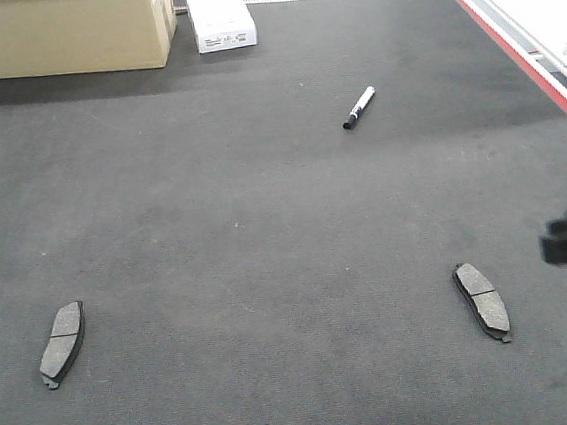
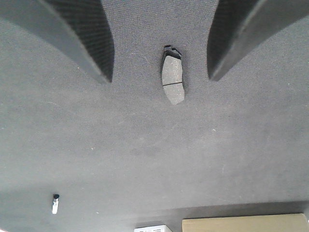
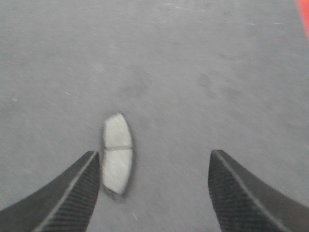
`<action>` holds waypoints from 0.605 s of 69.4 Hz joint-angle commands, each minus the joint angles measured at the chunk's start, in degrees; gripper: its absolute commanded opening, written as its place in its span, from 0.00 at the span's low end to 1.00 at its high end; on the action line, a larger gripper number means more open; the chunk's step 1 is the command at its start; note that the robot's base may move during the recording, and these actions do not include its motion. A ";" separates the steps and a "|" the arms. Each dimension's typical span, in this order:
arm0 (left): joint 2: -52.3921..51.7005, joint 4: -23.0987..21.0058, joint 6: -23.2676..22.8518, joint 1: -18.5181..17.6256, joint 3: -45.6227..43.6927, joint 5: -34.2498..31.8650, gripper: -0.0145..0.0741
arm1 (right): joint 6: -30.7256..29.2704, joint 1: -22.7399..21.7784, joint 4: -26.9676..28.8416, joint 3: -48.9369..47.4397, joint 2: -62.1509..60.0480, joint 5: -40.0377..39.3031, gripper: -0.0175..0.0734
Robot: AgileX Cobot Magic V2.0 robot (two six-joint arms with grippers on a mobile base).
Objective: Move and align brake pads A on conveyor
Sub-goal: 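Lower the right gripper to the belt and open it, releasing its pad, then raise the open right gripper clear of the two placed pads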
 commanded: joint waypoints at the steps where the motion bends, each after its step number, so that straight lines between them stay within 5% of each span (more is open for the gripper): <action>1: 0.76 -0.82 -0.23 -0.25 -1.39 -4.46 0.61 | 2.74 -0.14 -4.50 0.44 -5.16 -0.19 0.71; 24: 0.76 -0.82 -0.23 -0.25 -1.39 -4.46 0.61 | 5.07 -0.14 -5.56 9.04 -26.10 0.31 0.71; 42: 0.76 -0.82 -0.23 -0.25 -1.39 -4.46 0.61 | 6.47 -0.14 -1.46 16.88 -41.13 -6.81 0.71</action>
